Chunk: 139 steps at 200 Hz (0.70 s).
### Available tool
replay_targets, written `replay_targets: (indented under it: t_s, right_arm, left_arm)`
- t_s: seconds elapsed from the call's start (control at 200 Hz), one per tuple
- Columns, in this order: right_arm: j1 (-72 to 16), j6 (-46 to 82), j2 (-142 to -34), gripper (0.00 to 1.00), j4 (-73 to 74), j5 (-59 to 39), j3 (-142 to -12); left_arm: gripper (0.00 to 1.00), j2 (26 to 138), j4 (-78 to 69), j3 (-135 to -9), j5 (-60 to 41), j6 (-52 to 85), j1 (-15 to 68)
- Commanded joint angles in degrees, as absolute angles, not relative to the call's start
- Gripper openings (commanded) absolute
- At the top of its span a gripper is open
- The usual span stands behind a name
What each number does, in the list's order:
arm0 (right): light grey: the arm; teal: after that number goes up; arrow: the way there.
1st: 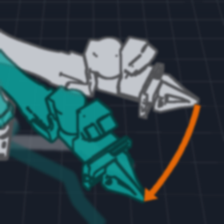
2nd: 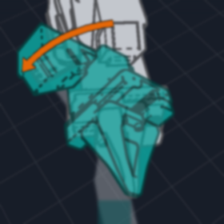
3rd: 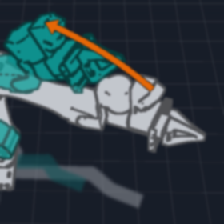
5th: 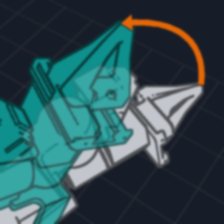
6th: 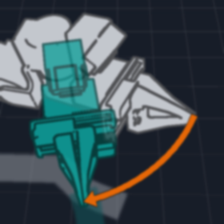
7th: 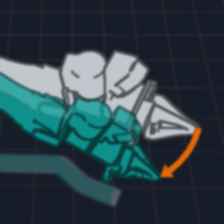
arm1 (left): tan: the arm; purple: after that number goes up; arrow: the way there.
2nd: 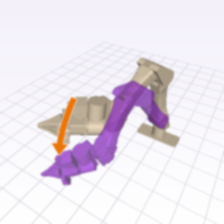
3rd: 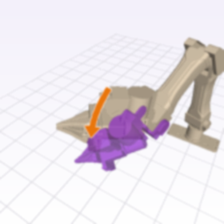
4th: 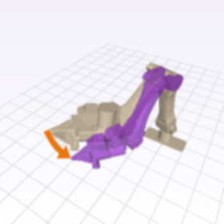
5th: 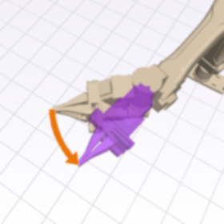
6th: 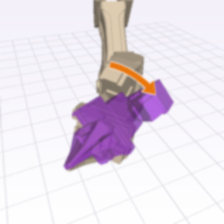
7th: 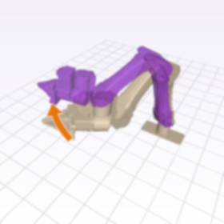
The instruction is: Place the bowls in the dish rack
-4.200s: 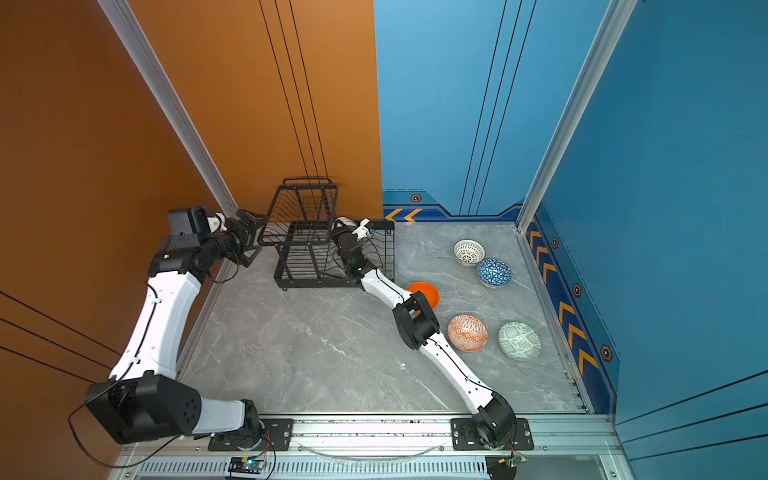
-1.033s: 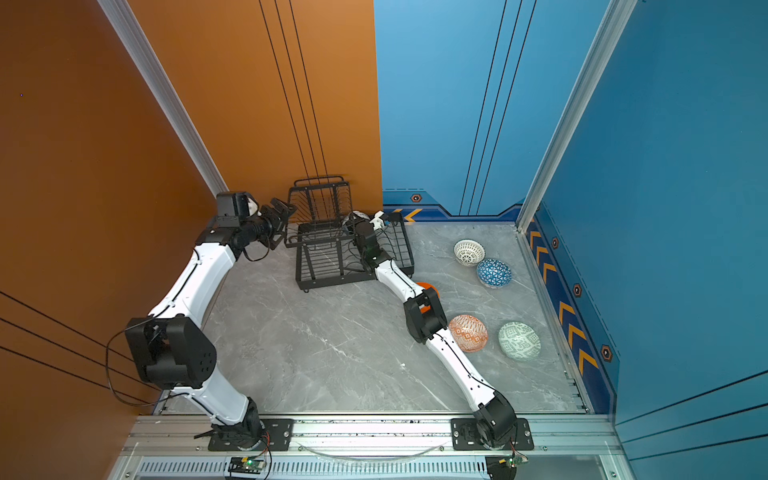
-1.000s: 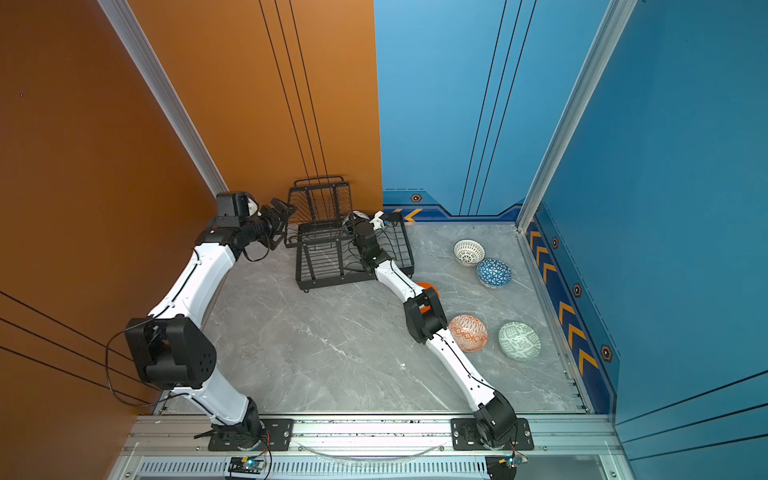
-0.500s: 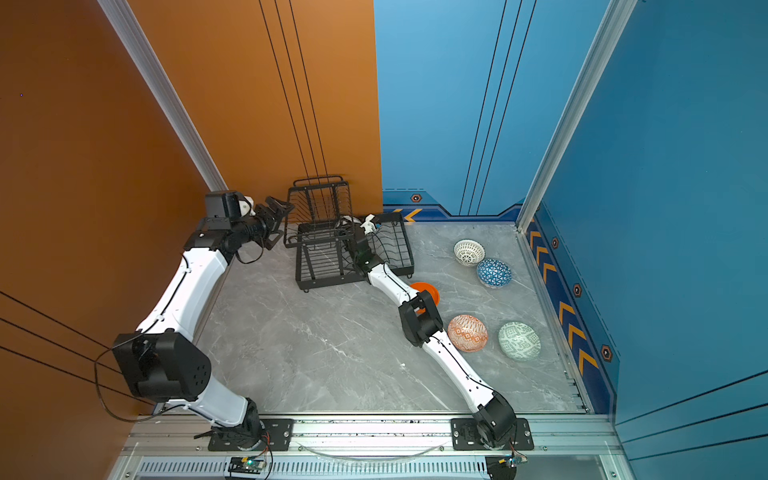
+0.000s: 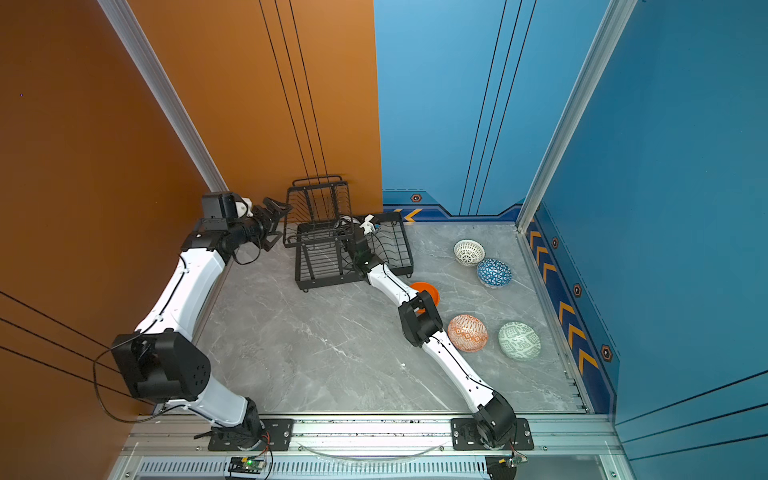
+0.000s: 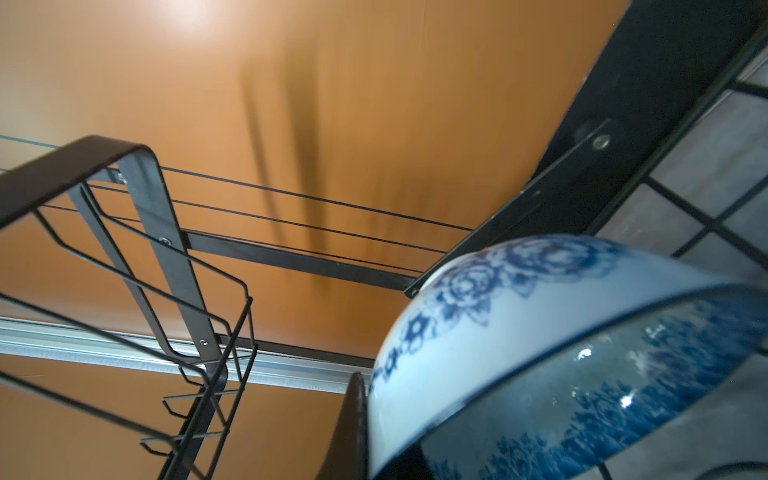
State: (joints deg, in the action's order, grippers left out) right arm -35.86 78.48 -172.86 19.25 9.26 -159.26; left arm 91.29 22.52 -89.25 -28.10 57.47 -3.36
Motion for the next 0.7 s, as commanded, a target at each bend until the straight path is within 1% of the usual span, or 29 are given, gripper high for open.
replay_targets:
  t_s: [0.0, 0.215, 0.445, 0.691]
  right_arm:
    - [-34.6, 78.4, -174.7, 0.00, 23.3, 6.7, -158.6]
    - [-34.7, 78.5, -174.4, 0.00, 23.6, 6.6, -158.9]
    - [-34.4, 80.4, -175.5, 0.00, 25.1, 10.0, -159.6]
    - [-34.0, 80.9, -175.4, 0.00, 27.2, 10.0, -159.7]
  left_arm:
    - [0.98, 92.1, 23.6, -90.3, -29.9, 56.8, -2.8]
    - [0.98, 93.2, 23.6, -91.5, -29.9, 56.8, -2.1]
    - [0.98, 93.6, 23.6, -92.5, -30.3, 56.2, -2.2]
    - [0.98, 94.0, 23.6, -93.0, -30.8, 56.1, -2.7]
